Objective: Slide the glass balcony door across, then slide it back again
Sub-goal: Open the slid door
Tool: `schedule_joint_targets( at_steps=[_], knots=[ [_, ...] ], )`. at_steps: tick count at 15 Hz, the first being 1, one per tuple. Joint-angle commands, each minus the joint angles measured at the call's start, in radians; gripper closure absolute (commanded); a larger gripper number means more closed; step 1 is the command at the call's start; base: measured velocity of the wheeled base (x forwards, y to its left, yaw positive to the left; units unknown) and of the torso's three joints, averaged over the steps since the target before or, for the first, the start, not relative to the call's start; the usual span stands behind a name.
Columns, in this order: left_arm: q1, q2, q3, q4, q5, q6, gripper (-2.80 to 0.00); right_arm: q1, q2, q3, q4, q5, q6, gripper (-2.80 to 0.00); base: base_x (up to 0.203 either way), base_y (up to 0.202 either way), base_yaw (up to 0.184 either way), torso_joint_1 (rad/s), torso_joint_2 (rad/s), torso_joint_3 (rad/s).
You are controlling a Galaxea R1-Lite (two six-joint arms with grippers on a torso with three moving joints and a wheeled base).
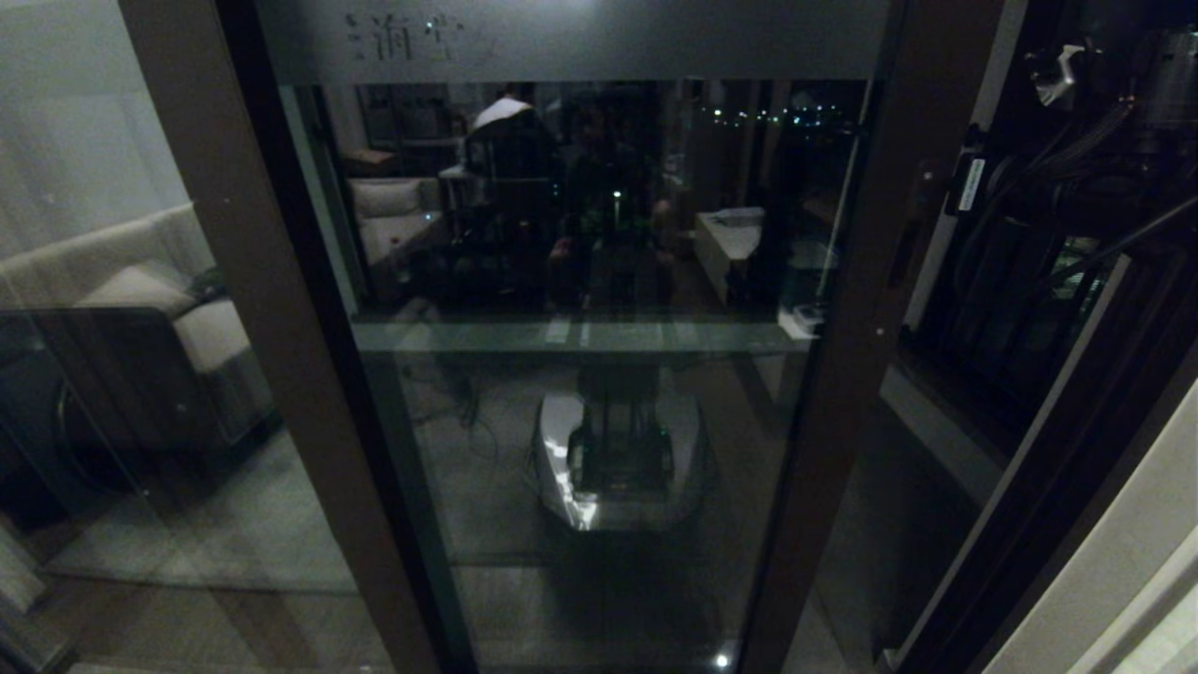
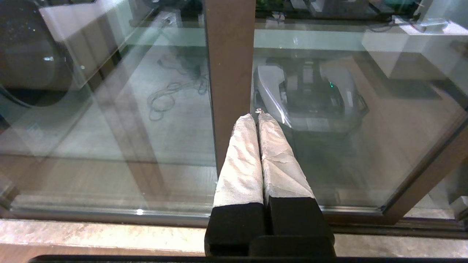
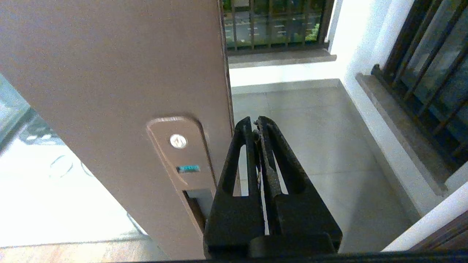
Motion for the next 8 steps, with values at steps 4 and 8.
schedule_joint_targets(
  at_steps=[4,8],
  knots=[
    [0.000,0.000,0.000,0.002,0.000,0.000,0.00,0.053,0.012,0.000,0.001,-0.008,0.000,0.00,0.000,0.000,0.000,0.000,0.00,0.000],
    [0.000,0.000,-0.001,0.001,0.000,0.000,0.00,0.090,0.013,0.000,0.001,-0.011,0.001,0.00,0.000,0.000,0.000,0.000,0.00,0.000]
  ],
)
